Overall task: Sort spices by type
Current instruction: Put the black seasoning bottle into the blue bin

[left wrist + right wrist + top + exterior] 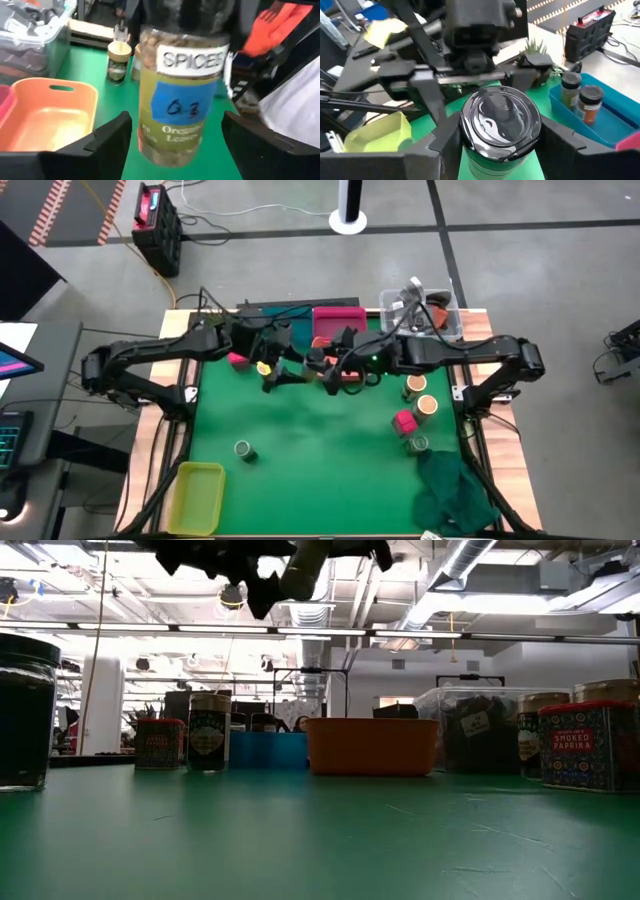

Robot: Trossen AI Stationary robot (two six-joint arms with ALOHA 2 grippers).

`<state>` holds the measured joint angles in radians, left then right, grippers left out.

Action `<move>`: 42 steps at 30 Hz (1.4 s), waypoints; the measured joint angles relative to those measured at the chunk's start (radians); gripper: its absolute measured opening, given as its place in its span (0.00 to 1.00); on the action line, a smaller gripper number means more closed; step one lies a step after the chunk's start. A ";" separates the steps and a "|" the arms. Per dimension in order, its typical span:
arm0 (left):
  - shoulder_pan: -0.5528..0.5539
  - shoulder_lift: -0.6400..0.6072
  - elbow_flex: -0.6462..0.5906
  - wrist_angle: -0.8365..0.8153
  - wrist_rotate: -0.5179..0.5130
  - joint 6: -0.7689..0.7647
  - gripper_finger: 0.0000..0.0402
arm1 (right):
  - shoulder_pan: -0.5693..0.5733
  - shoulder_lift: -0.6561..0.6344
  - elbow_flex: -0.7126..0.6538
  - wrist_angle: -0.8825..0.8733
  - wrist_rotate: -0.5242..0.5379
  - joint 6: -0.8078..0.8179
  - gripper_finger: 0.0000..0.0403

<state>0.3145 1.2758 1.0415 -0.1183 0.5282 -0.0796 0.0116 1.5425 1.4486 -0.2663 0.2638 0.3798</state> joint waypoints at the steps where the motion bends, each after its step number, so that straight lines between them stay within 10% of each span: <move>1: 0.000 0.000 0.016 -0.030 -0.007 0.018 0.75 | 0.000 0.000 0.000 -0.012 -0.002 0.000 0.56; 22: -0.035 0.176 0.311 -0.441 -0.069 0.158 0.70 | 0.033 0.041 0.000 -0.041 -0.031 0.031 0.57; 42: -0.042 0.214 0.350 -0.467 -0.036 0.202 0.41 | 0.037 0.042 0.000 -0.041 -0.052 0.042 0.70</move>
<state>0.2729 1.4899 1.3914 -0.5854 0.4918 0.1226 0.0490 1.5848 1.4483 -0.3069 0.2123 0.4217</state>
